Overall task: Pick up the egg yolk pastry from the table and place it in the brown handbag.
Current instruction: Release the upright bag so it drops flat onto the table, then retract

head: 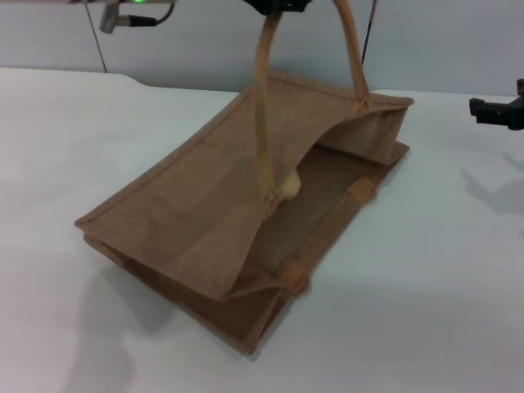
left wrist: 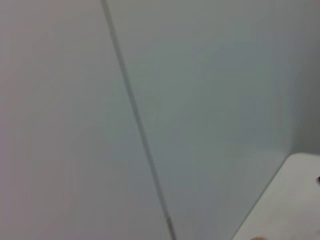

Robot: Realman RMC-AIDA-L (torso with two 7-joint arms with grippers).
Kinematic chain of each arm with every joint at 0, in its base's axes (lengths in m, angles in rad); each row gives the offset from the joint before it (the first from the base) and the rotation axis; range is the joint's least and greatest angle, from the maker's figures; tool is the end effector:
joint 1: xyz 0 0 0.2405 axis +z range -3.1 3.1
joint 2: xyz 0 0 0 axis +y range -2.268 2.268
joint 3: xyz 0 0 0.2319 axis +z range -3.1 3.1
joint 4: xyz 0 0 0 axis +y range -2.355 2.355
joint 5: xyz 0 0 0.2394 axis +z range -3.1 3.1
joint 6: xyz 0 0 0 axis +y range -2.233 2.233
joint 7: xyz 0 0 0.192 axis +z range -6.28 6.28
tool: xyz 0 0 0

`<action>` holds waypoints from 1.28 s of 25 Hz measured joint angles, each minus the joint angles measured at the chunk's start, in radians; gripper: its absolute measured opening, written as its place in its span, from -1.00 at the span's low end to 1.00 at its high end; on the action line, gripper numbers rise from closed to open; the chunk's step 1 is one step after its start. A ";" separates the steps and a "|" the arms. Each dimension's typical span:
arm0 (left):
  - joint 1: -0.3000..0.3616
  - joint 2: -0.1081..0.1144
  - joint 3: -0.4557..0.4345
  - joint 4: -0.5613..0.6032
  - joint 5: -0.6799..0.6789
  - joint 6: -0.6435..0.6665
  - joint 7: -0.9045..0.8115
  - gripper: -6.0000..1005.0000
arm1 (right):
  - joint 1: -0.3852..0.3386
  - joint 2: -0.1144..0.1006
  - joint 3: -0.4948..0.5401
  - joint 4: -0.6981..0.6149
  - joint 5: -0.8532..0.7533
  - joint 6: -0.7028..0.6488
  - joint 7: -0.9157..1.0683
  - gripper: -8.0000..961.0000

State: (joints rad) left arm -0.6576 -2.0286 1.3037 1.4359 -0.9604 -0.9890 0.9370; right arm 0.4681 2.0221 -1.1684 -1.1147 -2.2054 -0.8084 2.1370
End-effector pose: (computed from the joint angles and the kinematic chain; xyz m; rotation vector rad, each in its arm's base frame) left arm -0.0329 0.4707 0.0415 -2.3946 -0.2330 -0.3556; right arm 0.2391 0.4769 0.0480 -2.1349 0.7403 0.1789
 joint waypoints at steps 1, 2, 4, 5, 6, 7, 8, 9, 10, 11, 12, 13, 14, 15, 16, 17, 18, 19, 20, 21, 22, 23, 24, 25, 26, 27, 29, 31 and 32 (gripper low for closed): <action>0.005 0.000 -0.001 -0.006 -0.039 -0.003 0.039 0.04 | 0.001 0.000 0.000 0.004 0.007 0.003 -0.006 0.85; 0.007 0.000 -0.002 -0.008 -0.050 -0.004 0.050 0.09 | 0.003 0.000 0.000 0.010 0.011 0.005 -0.009 0.85; 0.011 0.000 -0.009 -0.015 -0.089 -0.015 0.082 0.18 | 0.008 0.000 0.000 0.023 0.016 0.008 -0.011 0.85; 0.013 0.000 -0.015 -0.018 -0.109 -0.022 0.097 0.21 | 0.010 0.000 0.001 0.027 0.017 0.008 -0.013 0.85; 0.014 0.000 -0.020 -0.021 -0.126 -0.028 0.109 0.24 | 0.010 0.000 0.003 0.030 0.018 0.009 -0.015 0.85; 0.016 0.000 -0.023 -0.025 -0.146 -0.032 0.123 0.28 | 0.011 0.000 0.003 0.032 0.023 0.013 -0.020 0.85; 0.018 0.000 -0.027 -0.030 -0.166 -0.039 0.143 0.31 | 0.011 0.000 0.003 0.032 0.023 0.013 -0.020 0.85; 0.019 0.000 -0.033 -0.039 -0.193 -0.048 0.166 0.35 | 0.011 0.000 0.003 0.033 0.025 0.017 -0.021 0.85; 0.019 0.001 -0.038 -0.047 -0.211 -0.056 0.181 0.34 | 0.011 0.000 0.003 0.034 0.025 0.020 -0.021 0.85; 0.019 0.000 -0.046 -0.056 -0.232 -0.059 0.201 0.34 | 0.011 0.000 0.003 0.034 0.025 0.022 -0.022 0.85; 0.021 -0.002 -0.050 -0.063 -0.242 -0.053 0.213 0.34 | 0.011 0.000 0.002 0.035 0.025 0.023 -0.022 0.85; 0.025 -0.004 -0.051 -0.065 -0.242 -0.037 0.214 0.34 | 0.011 0.000 0.001 0.036 0.026 0.023 -0.022 0.85; 0.032 -0.005 -0.050 -0.066 -0.240 -0.020 0.213 0.34 | 0.011 0.000 0.000 0.037 0.026 0.024 -0.022 0.85; 0.043 -0.005 -0.048 -0.066 -0.238 0.001 0.212 0.34 | 0.011 0.000 -0.002 0.038 0.026 0.025 -0.023 0.85; 0.058 -0.005 -0.047 -0.067 -0.239 0.029 0.211 0.34 | 0.010 0.001 -0.005 0.038 0.027 0.032 -0.025 0.85; 0.078 -0.006 -0.045 -0.068 -0.241 0.061 0.210 0.34 | 0.008 0.001 -0.009 0.039 0.031 0.045 -0.030 0.85; 0.095 -0.007 -0.043 -0.071 -0.244 0.094 0.210 0.34 | 0.003 0.005 -0.018 0.040 0.044 0.062 -0.045 0.85; 0.109 -0.008 -0.043 -0.074 -0.248 0.123 0.211 0.34 | -0.006 0.007 -0.033 0.041 0.076 0.092 -0.071 0.85; 0.129 -0.010 -0.038 -0.081 -0.254 0.168 0.213 0.34 | -0.018 0.010 -0.053 0.043 0.113 0.122 -0.105 0.85; 0.146 -0.011 -0.029 -0.088 -0.260 0.221 0.216 0.33 | -0.034 0.009 -0.079 0.044 0.172 0.164 -0.146 0.85; 0.161 -0.012 -0.016 -0.094 -0.267 0.265 0.221 0.33 | -0.049 0.009 -0.104 0.045 0.233 0.205 -0.188 0.85; 0.177 -0.012 0.005 -0.104 -0.274 0.325 0.229 0.33 | -0.066 0.009 -0.136 0.046 0.299 0.252 -0.240 0.85; 0.192 -0.011 0.034 -0.117 -0.285 0.391 0.243 0.33 | -0.082 0.008 -0.166 0.048 0.364 0.298 -0.293 0.85; 0.203 -0.011 0.059 -0.128 -0.297 0.448 0.256 0.32 | -0.092 0.008 -0.188 0.050 0.421 0.338 -0.344 0.85; 0.215 -0.011 0.086 -0.142 -0.318 0.507 0.279 0.32 | -0.099 0.008 -0.213 0.058 0.487 0.382 -0.403 0.85; 0.226 -0.011 0.122 -0.164 -0.358 0.581 0.315 0.32 | -0.103 0.009 -0.237 0.070 0.557 0.427 -0.476 0.85; 0.238 -0.010 0.173 -0.202 -0.451 0.693 0.396 0.32 | -0.104 0.010 -0.273 0.098 0.674 0.494 -0.602 0.85; 0.238 -0.010 0.213 -0.251 -0.589 0.770 0.518 0.32 | -0.097 0.010 -0.294 0.137 0.809 0.539 -0.739 0.85; 0.236 -0.011 0.220 -0.271 -0.639 0.783 0.562 0.32 | -0.091 0.010 -0.295 0.158 0.871 0.543 -0.804 0.85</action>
State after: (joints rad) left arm -0.4216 -2.0395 1.5241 1.1653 -1.5998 -0.2062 1.4992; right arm 0.3772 2.0325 -1.4630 -0.9569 -1.3343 -0.2650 1.3332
